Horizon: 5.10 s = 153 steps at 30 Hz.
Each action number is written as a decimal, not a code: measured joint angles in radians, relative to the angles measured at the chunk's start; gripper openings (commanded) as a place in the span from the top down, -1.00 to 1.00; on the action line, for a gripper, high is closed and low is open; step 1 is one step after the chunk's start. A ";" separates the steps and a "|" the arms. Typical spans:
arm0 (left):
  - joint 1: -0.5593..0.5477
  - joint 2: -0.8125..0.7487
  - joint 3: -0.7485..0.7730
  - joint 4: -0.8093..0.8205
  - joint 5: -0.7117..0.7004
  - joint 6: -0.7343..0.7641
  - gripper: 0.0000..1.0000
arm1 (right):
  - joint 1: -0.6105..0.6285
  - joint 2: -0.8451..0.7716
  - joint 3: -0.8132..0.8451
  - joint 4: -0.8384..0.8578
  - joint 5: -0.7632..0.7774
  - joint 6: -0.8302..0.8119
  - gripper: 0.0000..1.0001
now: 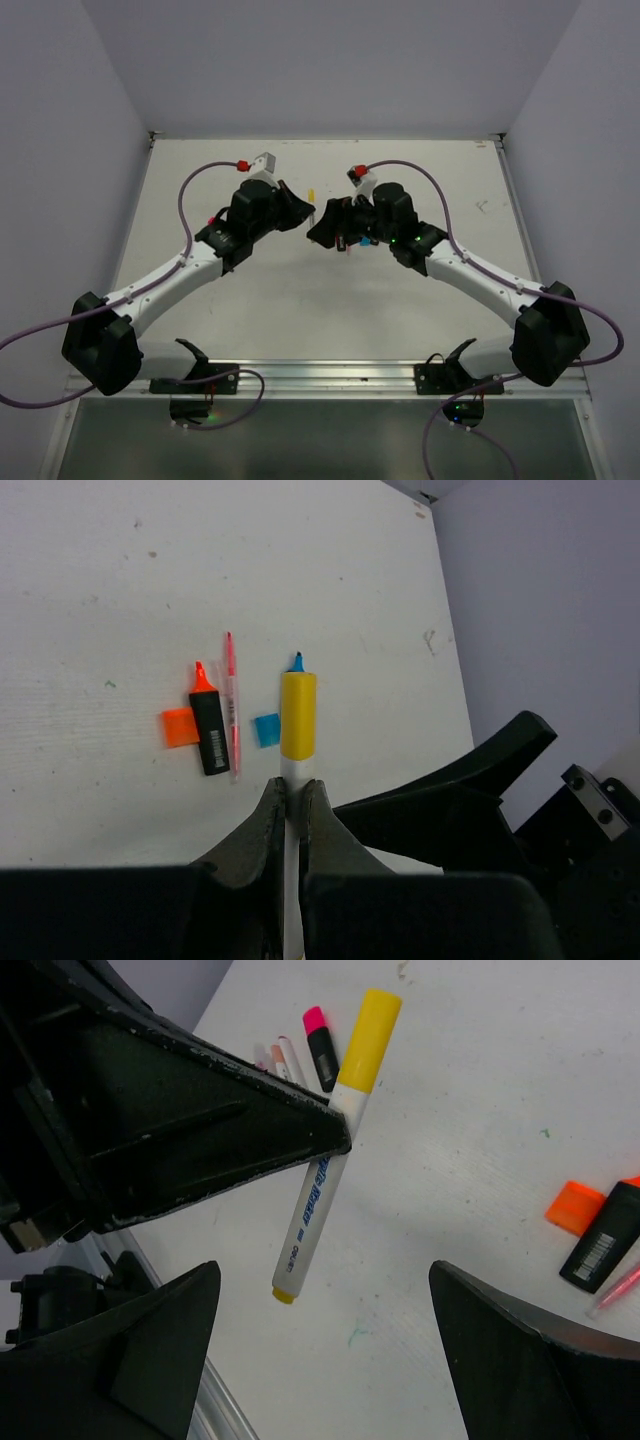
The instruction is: Open the pen caps
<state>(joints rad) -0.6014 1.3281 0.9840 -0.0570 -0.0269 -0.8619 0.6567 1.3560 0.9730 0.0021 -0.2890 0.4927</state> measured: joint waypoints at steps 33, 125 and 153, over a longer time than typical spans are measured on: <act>0.098 -0.160 -0.103 0.166 0.220 0.075 -0.58 | 0.045 -0.016 0.002 -0.017 0.010 -0.063 1.00; 0.208 0.131 0.158 0.184 0.081 0.204 0.81 | 0.068 -0.166 -0.329 -0.111 0.041 -0.174 1.00; 0.143 0.636 0.239 -0.143 0.283 0.270 0.39 | 0.068 -0.093 -0.237 -0.152 0.232 -0.061 1.00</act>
<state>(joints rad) -0.4587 1.9644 1.2232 -0.1997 0.2562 -0.5915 0.7246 1.2629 0.7364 -0.1501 -0.0574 0.4313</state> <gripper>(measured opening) 0.290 0.181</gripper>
